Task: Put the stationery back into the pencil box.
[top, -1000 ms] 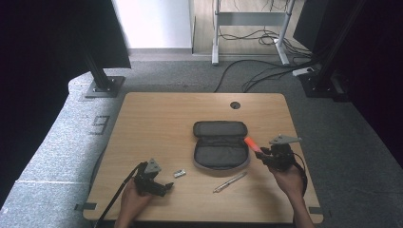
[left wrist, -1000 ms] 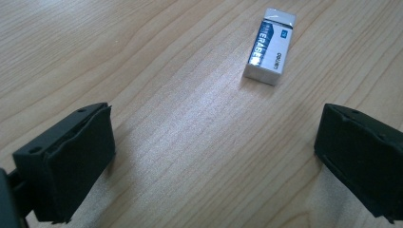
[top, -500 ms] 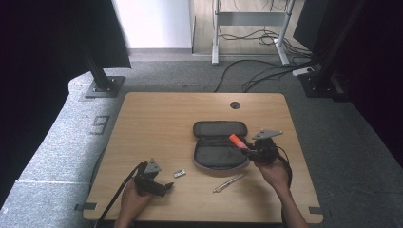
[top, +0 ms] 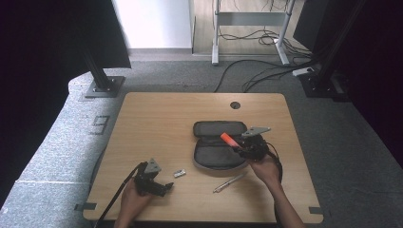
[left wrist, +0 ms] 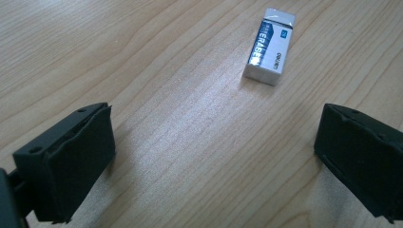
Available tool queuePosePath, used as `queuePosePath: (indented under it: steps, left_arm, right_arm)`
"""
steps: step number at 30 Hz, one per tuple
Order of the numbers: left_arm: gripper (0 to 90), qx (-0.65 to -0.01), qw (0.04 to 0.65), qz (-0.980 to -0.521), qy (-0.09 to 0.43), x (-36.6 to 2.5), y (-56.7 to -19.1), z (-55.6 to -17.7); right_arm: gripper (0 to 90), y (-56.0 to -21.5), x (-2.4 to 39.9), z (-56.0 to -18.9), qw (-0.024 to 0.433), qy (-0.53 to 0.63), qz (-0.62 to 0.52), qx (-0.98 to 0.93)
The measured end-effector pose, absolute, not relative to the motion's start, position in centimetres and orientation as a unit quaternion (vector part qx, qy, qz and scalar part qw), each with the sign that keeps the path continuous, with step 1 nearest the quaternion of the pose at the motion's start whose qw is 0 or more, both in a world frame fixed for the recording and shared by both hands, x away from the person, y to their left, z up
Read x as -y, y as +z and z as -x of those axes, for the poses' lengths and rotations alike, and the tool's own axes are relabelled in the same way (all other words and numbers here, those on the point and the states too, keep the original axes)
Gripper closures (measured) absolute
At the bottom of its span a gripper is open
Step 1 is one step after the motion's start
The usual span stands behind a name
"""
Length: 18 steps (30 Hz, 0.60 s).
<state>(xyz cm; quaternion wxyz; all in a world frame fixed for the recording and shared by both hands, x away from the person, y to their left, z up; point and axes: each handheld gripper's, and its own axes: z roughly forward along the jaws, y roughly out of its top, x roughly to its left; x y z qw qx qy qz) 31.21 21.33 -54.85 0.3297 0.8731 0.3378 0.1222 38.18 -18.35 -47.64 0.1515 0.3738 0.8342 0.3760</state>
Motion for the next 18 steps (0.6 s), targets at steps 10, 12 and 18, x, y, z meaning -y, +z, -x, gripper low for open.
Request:
queuePosePath:
  steps: [10, 12, 18]
  left_arm:
    - [0.0, -0.338, 0.33, -0.873, 0.122, -21.3, -54.8, -31.2]
    - [0.0, -0.338, 0.33, -0.873, 0.122, -21.3, -54.9, -31.2]
    - [0.0, -0.338, 0.33, -0.873, 0.122, -21.3, -54.8, -31.2]
  right_arm:
    - [65.3, -48.8, 16.9, -39.2, 0.143, 0.368, -0.365, -0.843]
    - [65.3, -49.0, 16.7, -39.4, 0.144, 0.364, -0.363, -0.846]
    - [65.2, -50.0, 16.3, -39.7, 0.142, 0.356, -0.36, -0.851]
